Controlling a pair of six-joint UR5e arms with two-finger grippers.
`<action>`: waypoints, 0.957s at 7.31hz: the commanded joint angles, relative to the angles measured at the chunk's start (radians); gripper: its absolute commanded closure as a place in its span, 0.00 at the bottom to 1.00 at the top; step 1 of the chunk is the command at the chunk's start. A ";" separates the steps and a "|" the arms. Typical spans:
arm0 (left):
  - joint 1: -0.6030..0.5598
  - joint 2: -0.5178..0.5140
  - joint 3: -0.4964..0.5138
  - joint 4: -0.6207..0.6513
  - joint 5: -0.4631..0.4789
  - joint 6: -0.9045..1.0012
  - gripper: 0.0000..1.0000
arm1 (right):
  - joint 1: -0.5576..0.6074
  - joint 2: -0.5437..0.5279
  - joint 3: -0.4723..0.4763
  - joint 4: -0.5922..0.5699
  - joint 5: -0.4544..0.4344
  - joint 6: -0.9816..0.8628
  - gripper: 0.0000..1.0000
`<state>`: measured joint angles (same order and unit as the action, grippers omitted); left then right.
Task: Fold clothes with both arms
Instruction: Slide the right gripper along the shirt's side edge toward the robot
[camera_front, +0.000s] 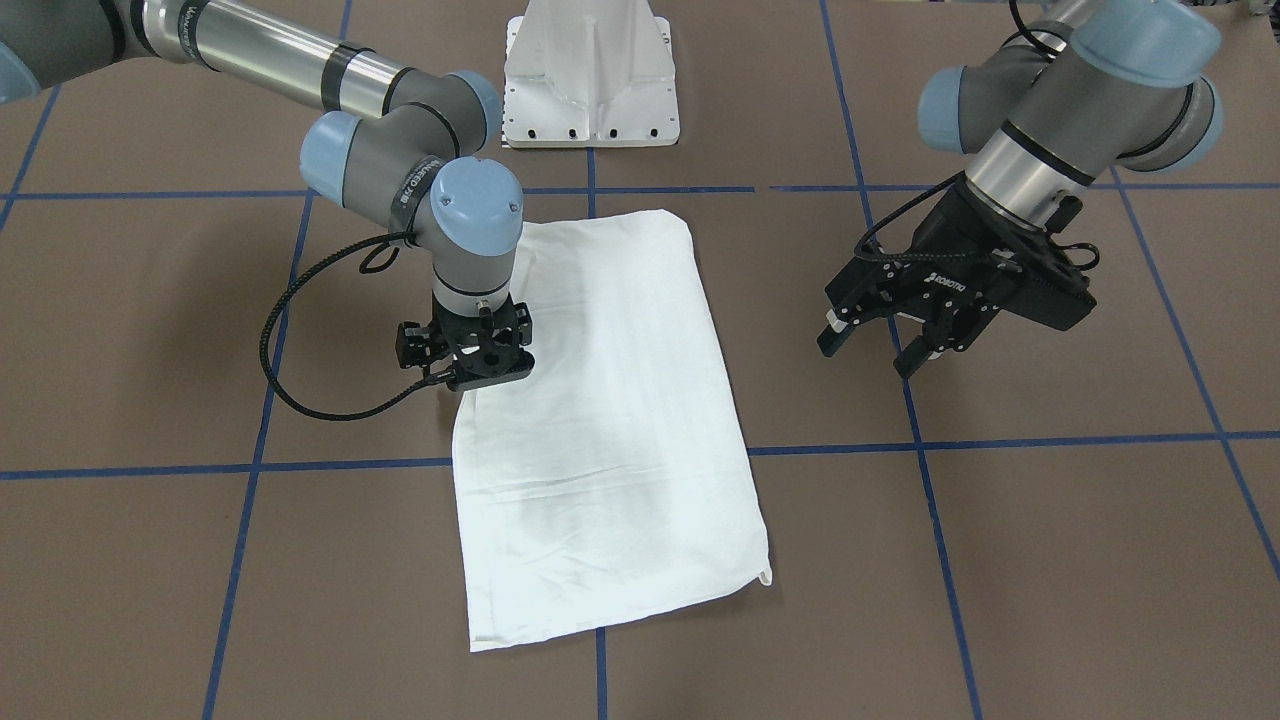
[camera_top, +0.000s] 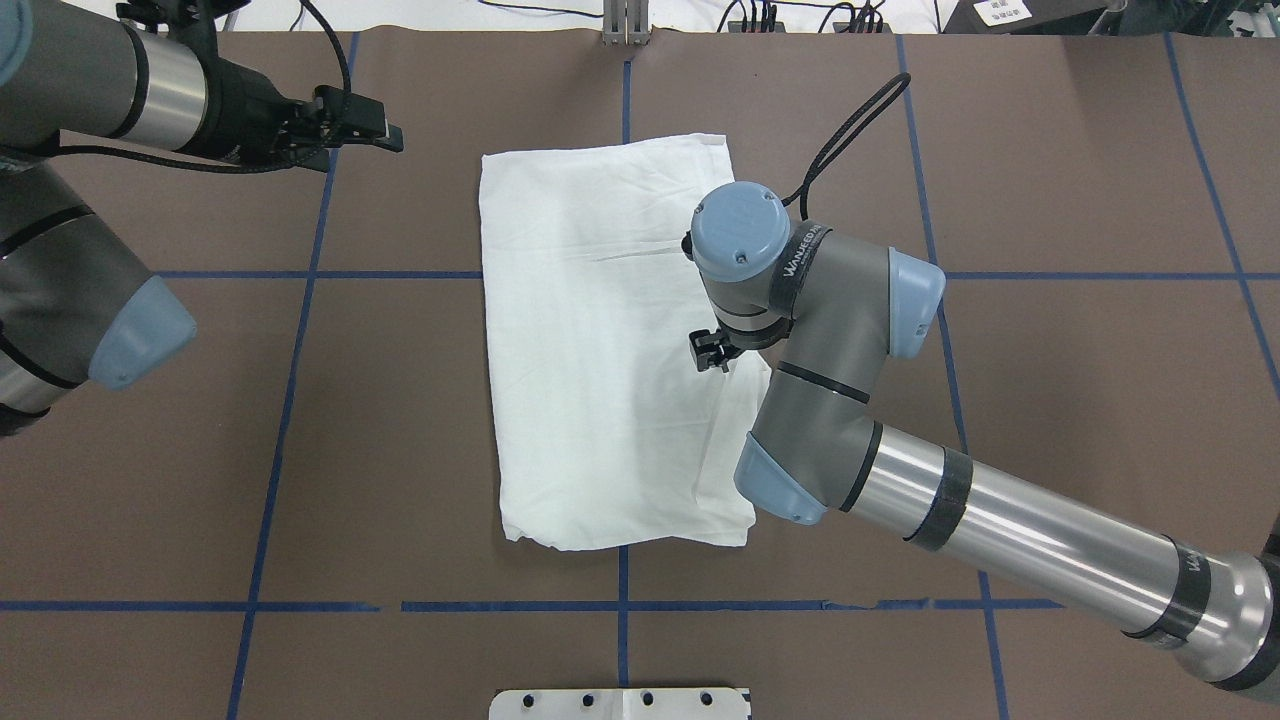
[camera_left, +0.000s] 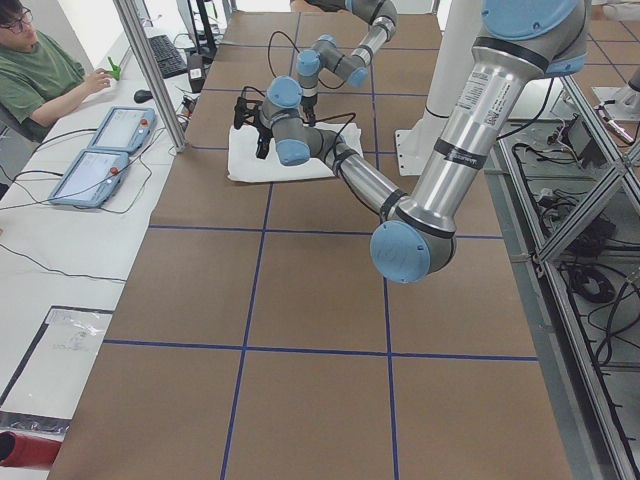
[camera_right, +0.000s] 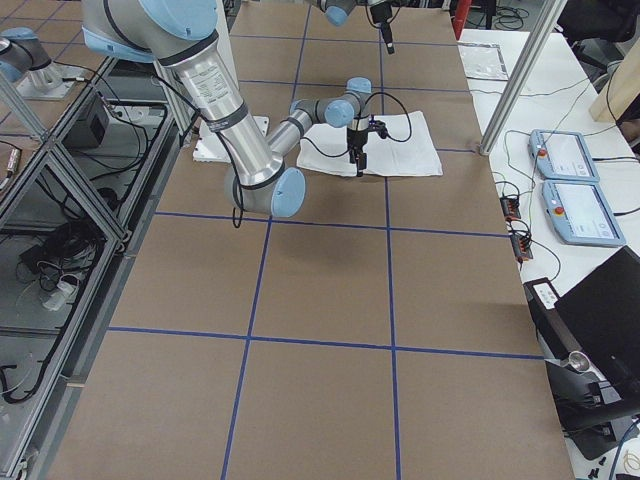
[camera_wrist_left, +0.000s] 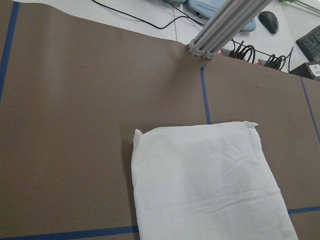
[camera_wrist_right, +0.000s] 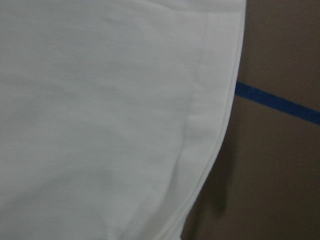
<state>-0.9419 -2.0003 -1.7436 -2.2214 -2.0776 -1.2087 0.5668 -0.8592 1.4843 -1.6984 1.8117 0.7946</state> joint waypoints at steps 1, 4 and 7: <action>0.000 0.000 0.003 -0.001 0.001 0.000 0.00 | 0.001 -0.032 0.019 -0.001 0.000 0.000 0.00; 0.000 0.000 0.004 -0.001 0.001 0.000 0.00 | 0.002 -0.212 0.238 -0.010 0.001 -0.002 0.00; 0.000 -0.006 0.004 0.000 0.001 0.000 0.00 | -0.010 -0.238 0.275 -0.010 0.001 0.000 0.00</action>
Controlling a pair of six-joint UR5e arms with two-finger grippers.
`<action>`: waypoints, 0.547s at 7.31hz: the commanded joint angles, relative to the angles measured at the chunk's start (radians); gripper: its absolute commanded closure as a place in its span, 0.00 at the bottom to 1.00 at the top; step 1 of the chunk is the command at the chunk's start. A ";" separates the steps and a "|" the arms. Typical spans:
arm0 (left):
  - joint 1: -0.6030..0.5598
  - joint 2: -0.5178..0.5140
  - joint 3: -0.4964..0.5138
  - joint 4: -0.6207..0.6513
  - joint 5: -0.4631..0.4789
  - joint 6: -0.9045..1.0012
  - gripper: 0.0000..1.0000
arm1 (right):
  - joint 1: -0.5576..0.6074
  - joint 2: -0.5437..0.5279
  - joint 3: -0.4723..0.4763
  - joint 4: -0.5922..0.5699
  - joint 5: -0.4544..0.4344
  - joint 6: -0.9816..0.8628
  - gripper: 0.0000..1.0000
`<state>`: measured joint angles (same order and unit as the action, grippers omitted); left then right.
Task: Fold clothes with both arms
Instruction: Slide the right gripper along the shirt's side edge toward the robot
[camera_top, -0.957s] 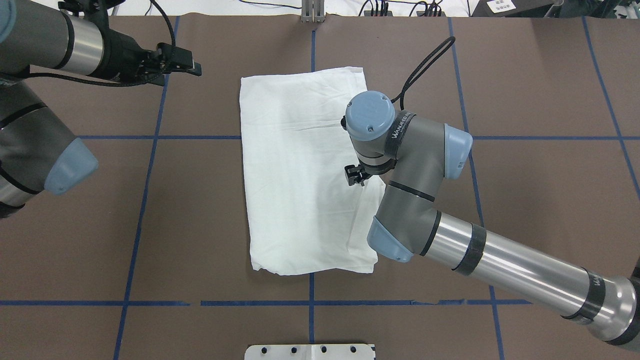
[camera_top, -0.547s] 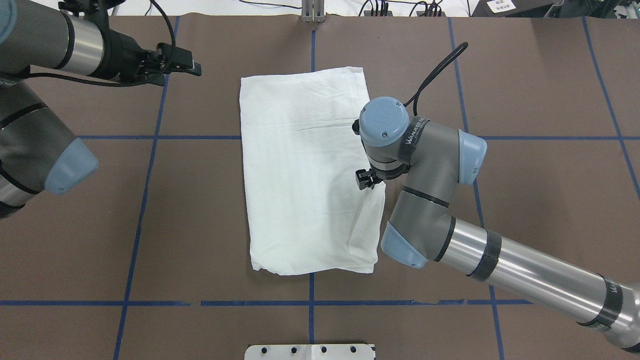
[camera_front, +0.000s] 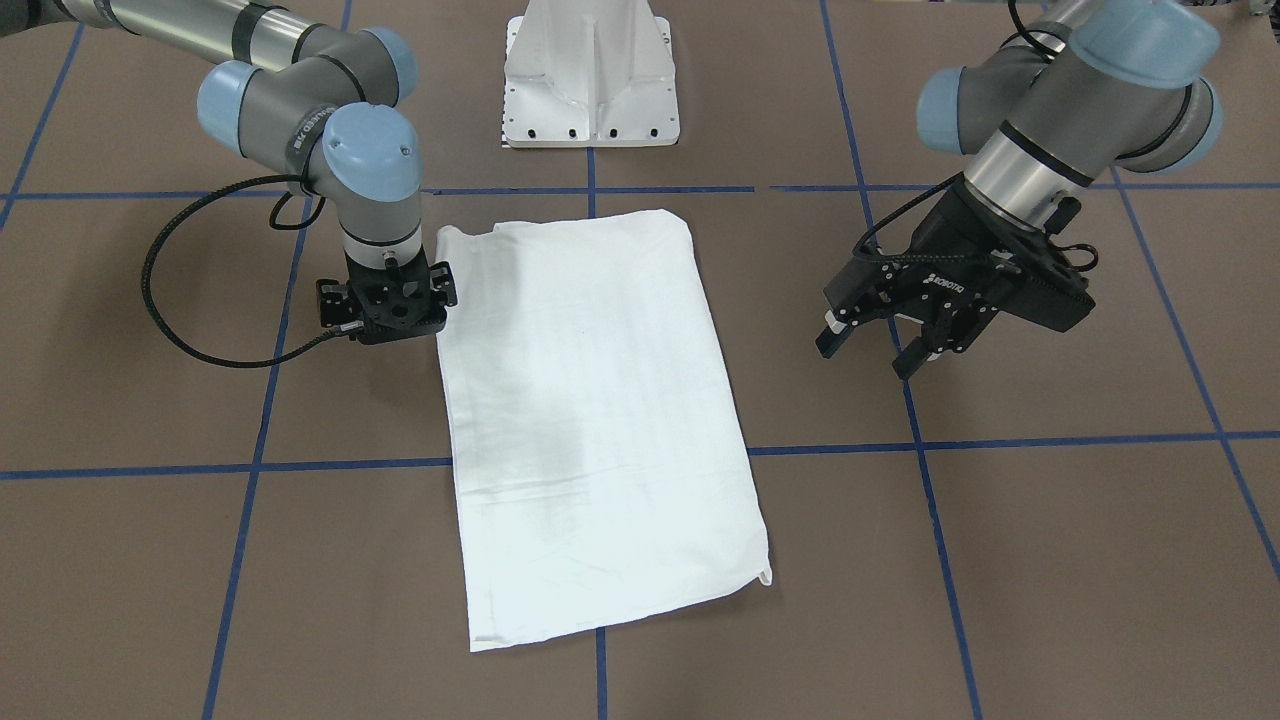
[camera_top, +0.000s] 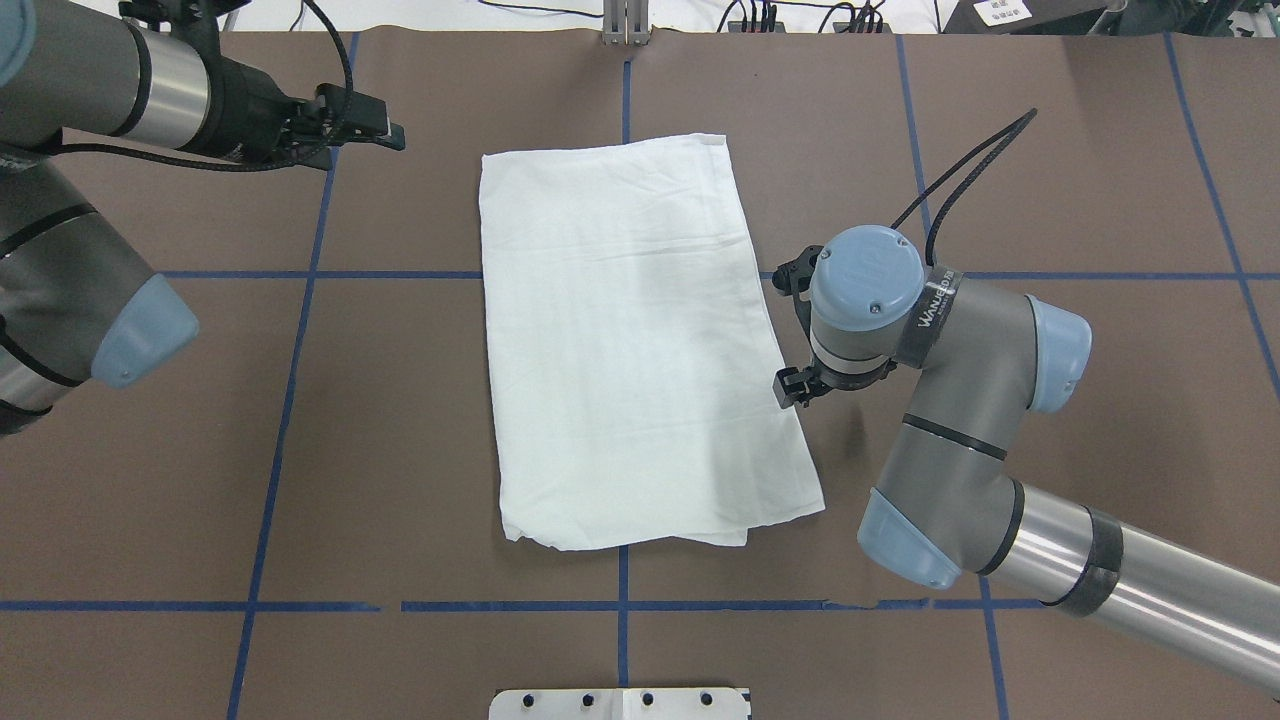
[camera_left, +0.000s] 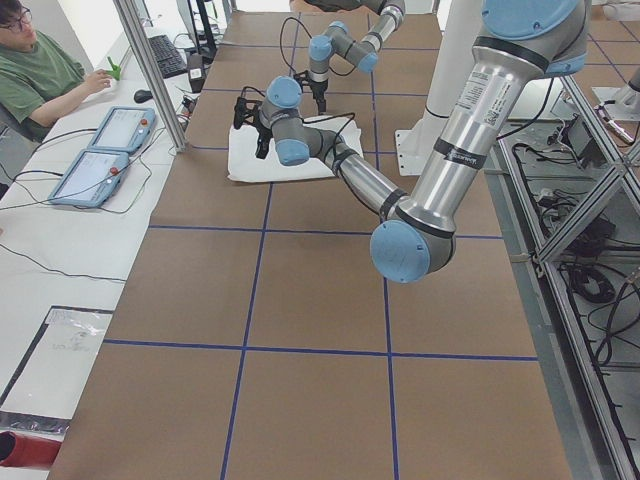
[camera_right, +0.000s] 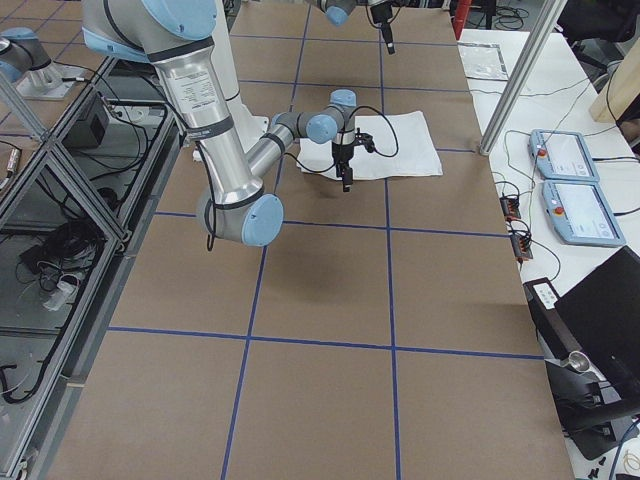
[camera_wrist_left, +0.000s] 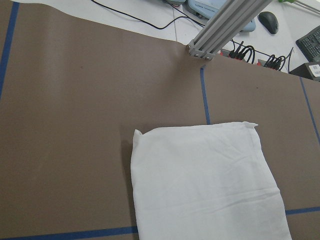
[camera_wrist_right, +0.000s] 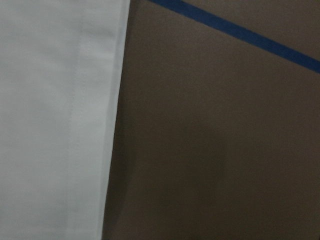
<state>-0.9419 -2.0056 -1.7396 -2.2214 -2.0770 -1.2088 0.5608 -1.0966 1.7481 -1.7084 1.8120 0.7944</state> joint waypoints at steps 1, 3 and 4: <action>0.000 -0.001 -0.001 0.000 0.000 0.000 0.00 | -0.004 0.006 0.020 0.000 0.004 0.002 0.00; 0.002 0.005 -0.018 0.012 -0.009 -0.008 0.00 | -0.001 -0.005 0.104 0.000 0.007 0.006 0.00; 0.006 0.022 -0.049 0.028 -0.073 -0.047 0.00 | -0.001 -0.008 0.137 0.006 0.009 0.053 0.00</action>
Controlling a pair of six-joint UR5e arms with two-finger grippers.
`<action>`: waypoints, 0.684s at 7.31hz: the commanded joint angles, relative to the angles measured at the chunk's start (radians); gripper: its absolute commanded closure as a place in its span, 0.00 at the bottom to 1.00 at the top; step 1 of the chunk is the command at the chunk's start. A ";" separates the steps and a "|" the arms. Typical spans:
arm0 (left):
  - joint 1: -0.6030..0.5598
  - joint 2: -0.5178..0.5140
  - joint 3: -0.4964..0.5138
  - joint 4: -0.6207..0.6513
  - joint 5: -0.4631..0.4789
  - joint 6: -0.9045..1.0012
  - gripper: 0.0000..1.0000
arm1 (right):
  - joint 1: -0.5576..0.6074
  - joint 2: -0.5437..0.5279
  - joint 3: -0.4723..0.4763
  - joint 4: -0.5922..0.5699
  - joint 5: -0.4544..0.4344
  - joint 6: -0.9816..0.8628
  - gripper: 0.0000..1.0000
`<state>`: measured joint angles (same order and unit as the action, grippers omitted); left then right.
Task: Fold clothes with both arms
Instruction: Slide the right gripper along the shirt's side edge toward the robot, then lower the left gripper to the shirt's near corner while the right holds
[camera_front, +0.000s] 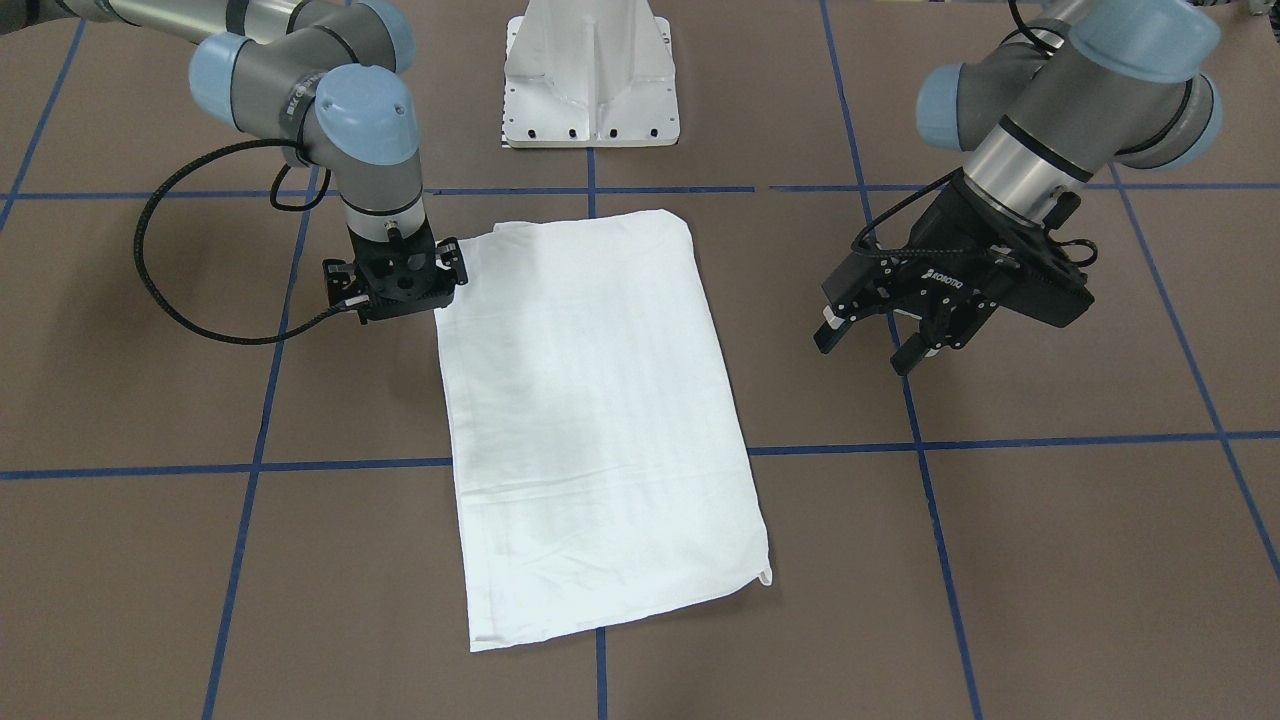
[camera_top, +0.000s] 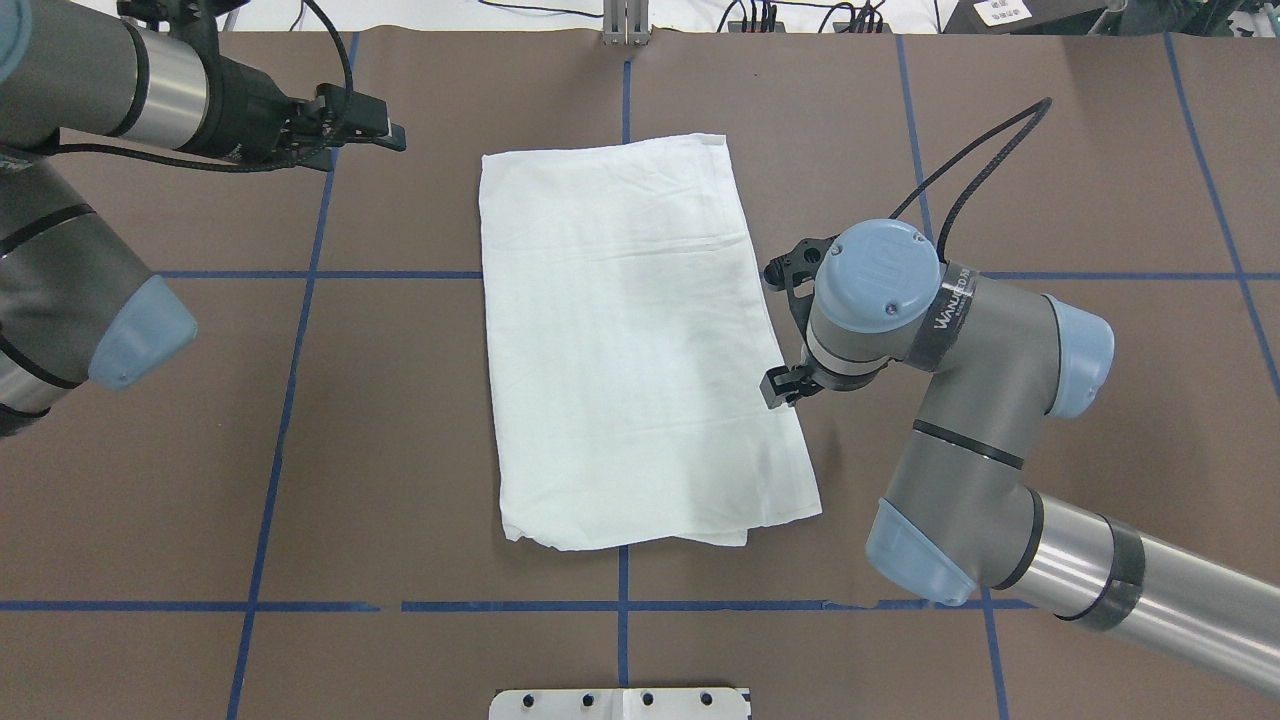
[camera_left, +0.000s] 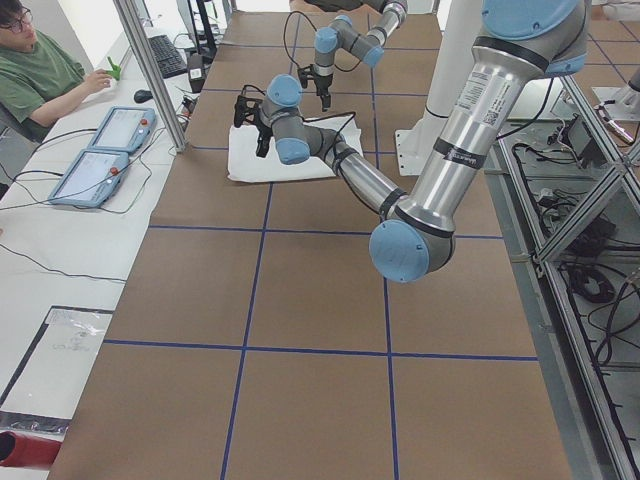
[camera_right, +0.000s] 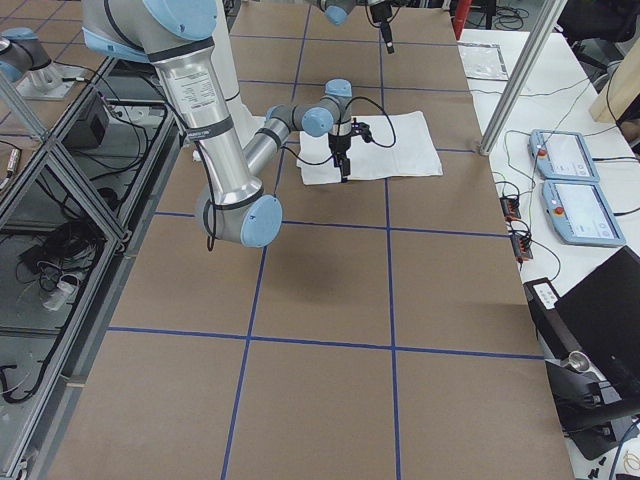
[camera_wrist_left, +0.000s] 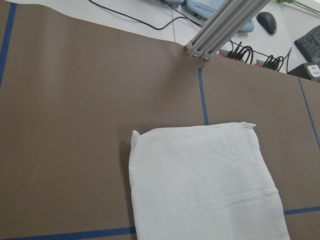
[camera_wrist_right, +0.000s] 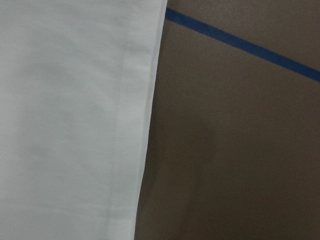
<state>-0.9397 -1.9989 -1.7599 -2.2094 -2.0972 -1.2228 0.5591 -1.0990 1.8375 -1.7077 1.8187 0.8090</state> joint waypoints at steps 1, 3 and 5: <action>0.025 0.053 -0.073 0.016 -0.066 -0.120 0.00 | 0.001 -0.005 0.086 0.007 0.004 0.050 0.00; 0.109 0.123 -0.122 0.016 -0.055 -0.238 0.00 | 0.010 -0.009 0.124 0.007 0.048 0.056 0.00; 0.306 0.123 -0.157 0.014 0.064 -0.506 0.00 | 0.024 -0.004 0.175 0.008 0.077 0.140 0.00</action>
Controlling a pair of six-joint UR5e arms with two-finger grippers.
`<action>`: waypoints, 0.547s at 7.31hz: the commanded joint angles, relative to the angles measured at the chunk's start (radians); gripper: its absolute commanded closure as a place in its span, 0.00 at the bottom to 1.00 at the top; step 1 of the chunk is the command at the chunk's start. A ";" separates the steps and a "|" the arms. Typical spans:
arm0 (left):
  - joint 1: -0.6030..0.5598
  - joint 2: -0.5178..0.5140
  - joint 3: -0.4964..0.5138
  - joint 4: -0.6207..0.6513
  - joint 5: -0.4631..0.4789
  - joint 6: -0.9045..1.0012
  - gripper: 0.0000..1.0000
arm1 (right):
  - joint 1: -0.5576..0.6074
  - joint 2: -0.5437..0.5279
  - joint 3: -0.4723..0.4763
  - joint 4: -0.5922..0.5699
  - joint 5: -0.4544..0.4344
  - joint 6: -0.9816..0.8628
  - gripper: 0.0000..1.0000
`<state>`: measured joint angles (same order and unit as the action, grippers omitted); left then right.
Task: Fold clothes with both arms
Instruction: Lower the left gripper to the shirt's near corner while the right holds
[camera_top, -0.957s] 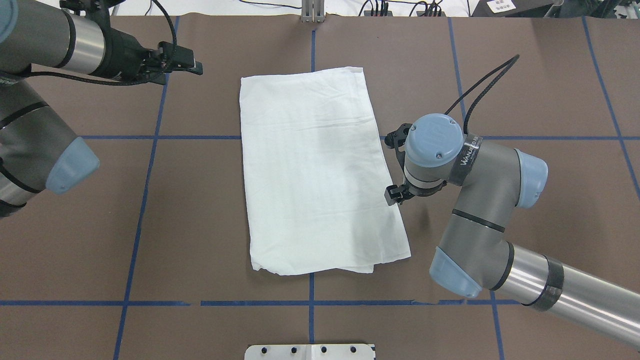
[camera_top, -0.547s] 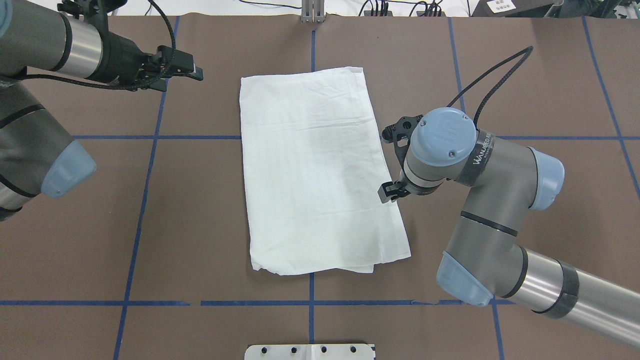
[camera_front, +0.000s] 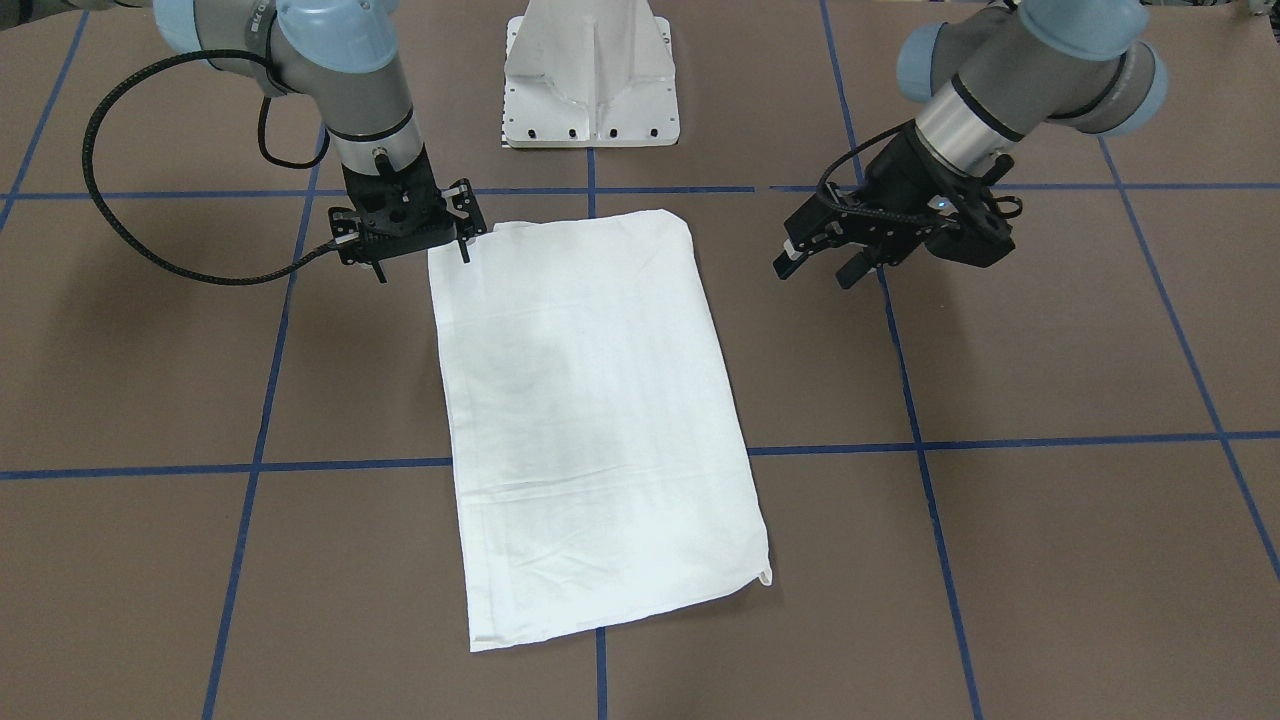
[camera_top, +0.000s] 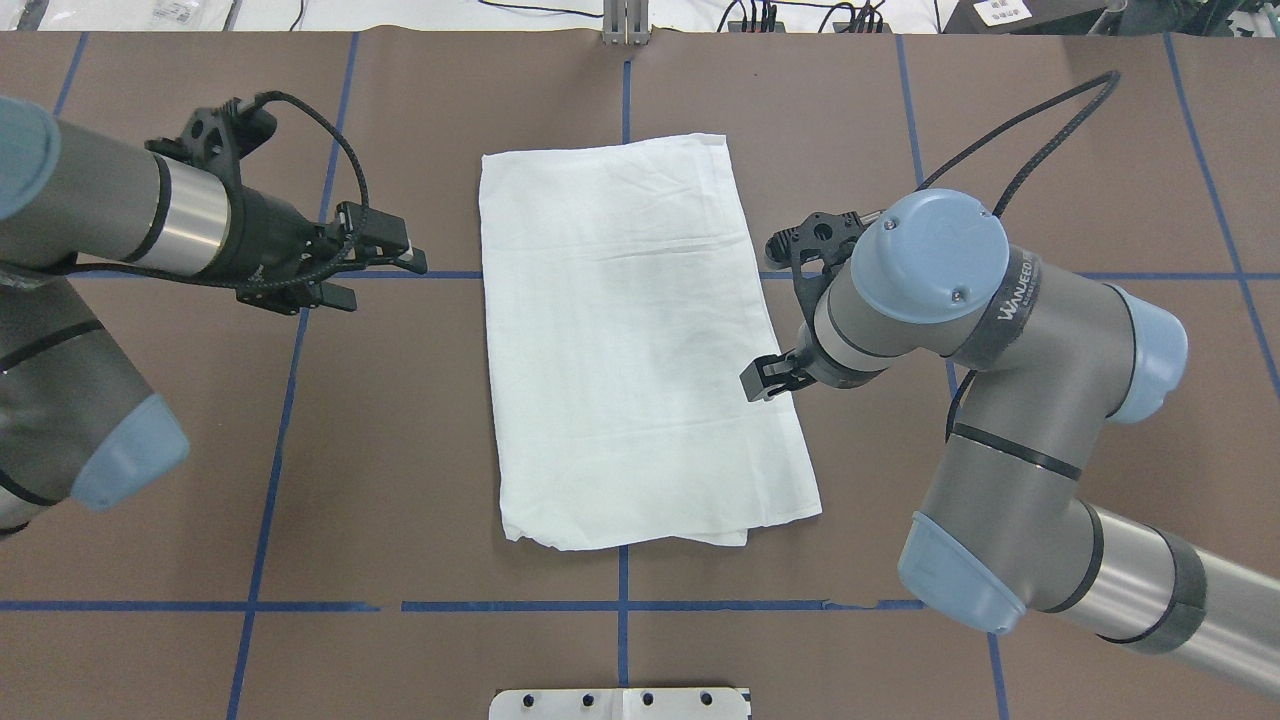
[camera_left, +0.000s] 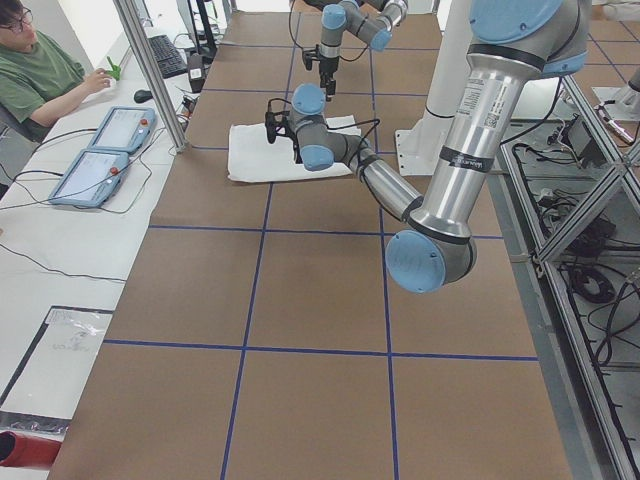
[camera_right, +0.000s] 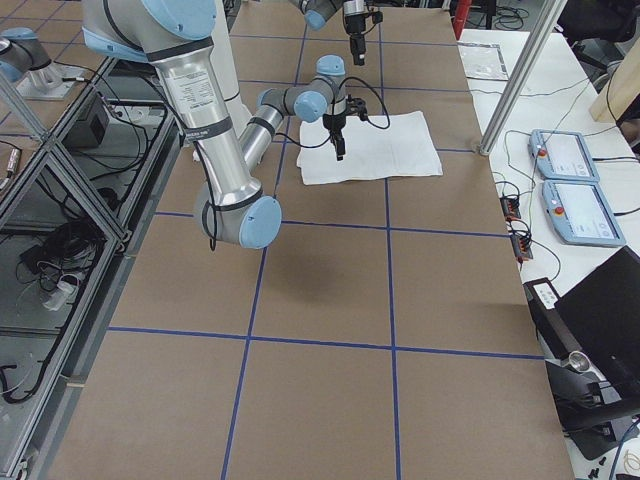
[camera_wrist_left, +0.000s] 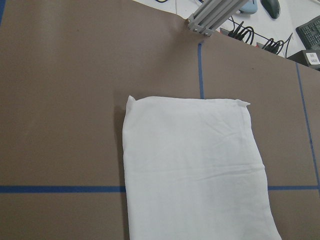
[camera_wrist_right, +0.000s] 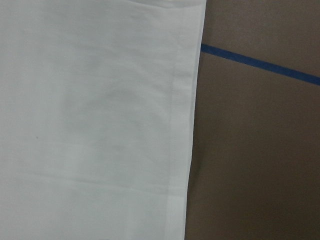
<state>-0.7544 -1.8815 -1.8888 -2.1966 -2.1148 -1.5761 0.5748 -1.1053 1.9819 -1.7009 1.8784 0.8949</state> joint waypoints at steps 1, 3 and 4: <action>0.214 0.005 -0.033 0.008 0.152 -0.256 0.00 | 0.017 0.008 0.037 0.006 0.048 0.091 0.00; 0.347 -0.027 -0.030 0.136 0.225 -0.355 0.01 | 0.023 0.005 0.032 0.067 0.088 0.133 0.00; 0.406 -0.045 -0.023 0.187 0.246 -0.383 0.01 | 0.028 0.005 0.031 0.087 0.099 0.147 0.00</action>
<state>-0.4272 -1.9035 -1.9171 -2.0769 -1.9047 -1.9146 0.5982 -1.0998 2.0136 -1.6405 1.9601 1.0184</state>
